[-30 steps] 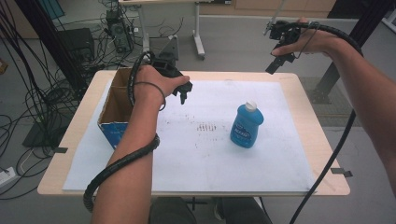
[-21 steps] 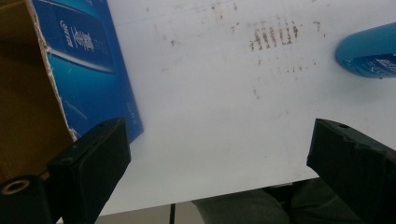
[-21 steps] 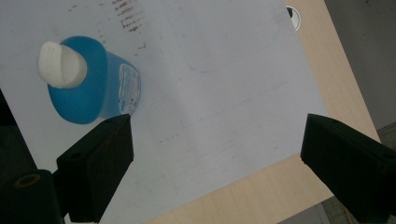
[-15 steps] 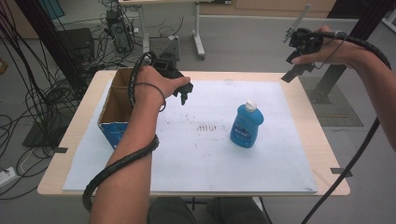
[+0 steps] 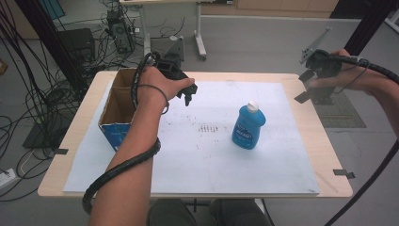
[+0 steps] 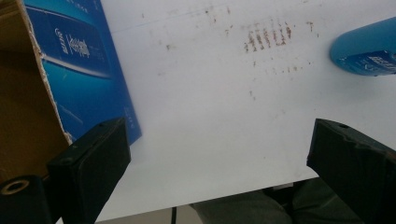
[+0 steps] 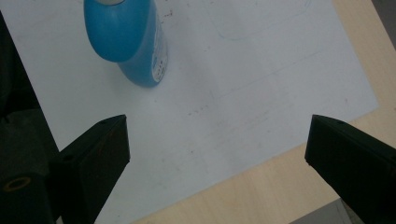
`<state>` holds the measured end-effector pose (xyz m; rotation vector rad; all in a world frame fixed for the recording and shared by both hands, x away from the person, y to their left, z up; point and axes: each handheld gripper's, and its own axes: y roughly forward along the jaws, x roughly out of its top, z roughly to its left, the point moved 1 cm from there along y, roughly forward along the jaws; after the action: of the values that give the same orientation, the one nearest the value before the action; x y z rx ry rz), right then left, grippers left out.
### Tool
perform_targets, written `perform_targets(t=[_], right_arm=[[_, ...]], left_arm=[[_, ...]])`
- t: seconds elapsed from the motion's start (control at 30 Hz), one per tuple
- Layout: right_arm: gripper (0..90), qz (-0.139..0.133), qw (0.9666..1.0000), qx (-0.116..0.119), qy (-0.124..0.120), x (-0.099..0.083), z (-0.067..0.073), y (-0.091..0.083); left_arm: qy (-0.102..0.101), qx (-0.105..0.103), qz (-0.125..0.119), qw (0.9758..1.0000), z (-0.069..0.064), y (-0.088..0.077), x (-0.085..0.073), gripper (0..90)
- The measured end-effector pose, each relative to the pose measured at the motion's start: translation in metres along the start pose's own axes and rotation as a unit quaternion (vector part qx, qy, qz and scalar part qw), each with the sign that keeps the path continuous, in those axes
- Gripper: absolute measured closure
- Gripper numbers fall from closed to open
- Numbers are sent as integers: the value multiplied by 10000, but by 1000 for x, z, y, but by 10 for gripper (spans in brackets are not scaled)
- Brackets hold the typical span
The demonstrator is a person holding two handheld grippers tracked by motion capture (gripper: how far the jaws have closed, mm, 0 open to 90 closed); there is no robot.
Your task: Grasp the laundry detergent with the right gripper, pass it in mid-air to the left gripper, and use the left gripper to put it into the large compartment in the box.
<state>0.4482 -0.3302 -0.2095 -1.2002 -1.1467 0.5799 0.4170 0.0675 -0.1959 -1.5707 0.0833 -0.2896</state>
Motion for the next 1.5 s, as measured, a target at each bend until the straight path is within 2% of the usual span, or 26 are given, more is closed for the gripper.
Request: perform_targets(t=[0.2, 0.43, 0.8, 1.03, 1.17, 1.5], right_arm=[[66, -80, 10000, -3, 8, -16, 14, 10], [57, -141, 9999, -50, 7, -24, 23, 14], [44, -604, 9982, -13, 60, -42, 46, 35], [33, -978, 9951, 11, 174, -52, 56, 57], [31, -1302, 9910, 27, 305, -59, 64, 74], [30, -1682, 9845, -12, 507, -65, 74, 99]], left_arm=[[44, -17, -17, 10000, -2, 2, -1, 62], [76, -40, -53, 9999, -2, 2, -2, 63], [189, -133, -114, 9997, -7, 4, -5, 63], [239, -151, -125, 9995, -9, 9, -4, 63], [238, -179, -115, 9995, -7, 14, -4, 62], [264, -222, -103, 9994, -6, 24, -6, 64]])
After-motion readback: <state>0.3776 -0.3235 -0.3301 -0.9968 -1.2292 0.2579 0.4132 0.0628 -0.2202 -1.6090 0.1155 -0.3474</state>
